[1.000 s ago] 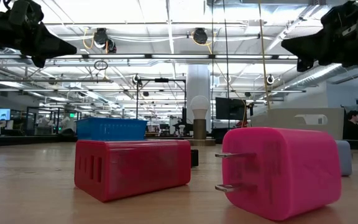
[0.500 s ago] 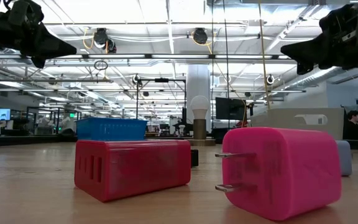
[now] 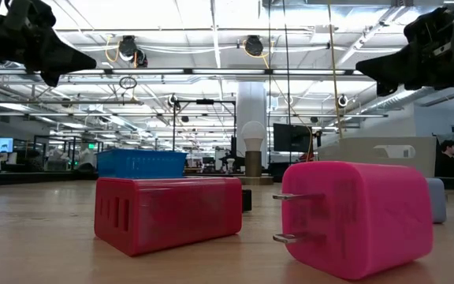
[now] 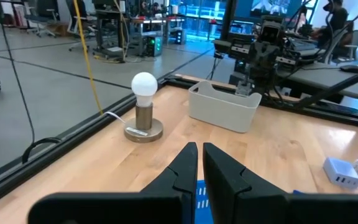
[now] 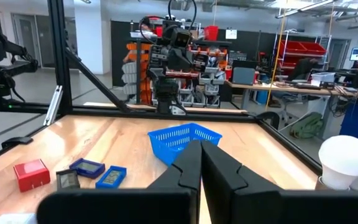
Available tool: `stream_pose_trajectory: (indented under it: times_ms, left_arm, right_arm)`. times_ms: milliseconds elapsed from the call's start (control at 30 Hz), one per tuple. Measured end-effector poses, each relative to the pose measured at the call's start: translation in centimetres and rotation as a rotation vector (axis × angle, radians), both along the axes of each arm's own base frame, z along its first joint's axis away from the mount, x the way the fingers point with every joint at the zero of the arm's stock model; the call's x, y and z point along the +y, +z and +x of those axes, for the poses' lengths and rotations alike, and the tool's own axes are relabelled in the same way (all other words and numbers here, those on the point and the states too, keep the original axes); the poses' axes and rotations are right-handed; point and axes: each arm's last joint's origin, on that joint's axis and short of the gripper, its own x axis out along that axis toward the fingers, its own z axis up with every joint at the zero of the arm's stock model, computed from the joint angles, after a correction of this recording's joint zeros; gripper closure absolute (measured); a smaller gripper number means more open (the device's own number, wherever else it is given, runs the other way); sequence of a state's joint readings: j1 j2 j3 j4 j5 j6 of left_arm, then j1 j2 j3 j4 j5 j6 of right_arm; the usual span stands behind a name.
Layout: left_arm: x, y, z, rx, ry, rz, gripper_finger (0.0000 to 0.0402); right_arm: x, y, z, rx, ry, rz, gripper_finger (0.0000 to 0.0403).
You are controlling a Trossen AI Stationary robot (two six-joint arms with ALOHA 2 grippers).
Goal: Pick & Place Office items
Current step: Put the top blue digital clock into the blue bin
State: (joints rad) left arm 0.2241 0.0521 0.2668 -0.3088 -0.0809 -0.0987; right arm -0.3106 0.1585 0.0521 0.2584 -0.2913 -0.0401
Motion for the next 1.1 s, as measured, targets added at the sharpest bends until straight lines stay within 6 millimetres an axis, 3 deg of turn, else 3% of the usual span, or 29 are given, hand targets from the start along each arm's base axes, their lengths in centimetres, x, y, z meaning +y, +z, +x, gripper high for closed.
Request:
stream_pose_trajectory:
  times_ms: [600, 1100]
  left_arm:
    - [0.0, 0.1, 0.0, -0.009, -0.001, -0.008, 0.0376]
    - [0.0, 0.2, 0.0, -0.018, -0.001, -0.006, 0.0376]
  right_arm:
    - [1.2, -0.7, 0.9, 0.071, 0.051, 0.167, 0.0402]
    - [3.9, -1.3, 2.7, 0.144, 0.087, 0.045, 0.0402]
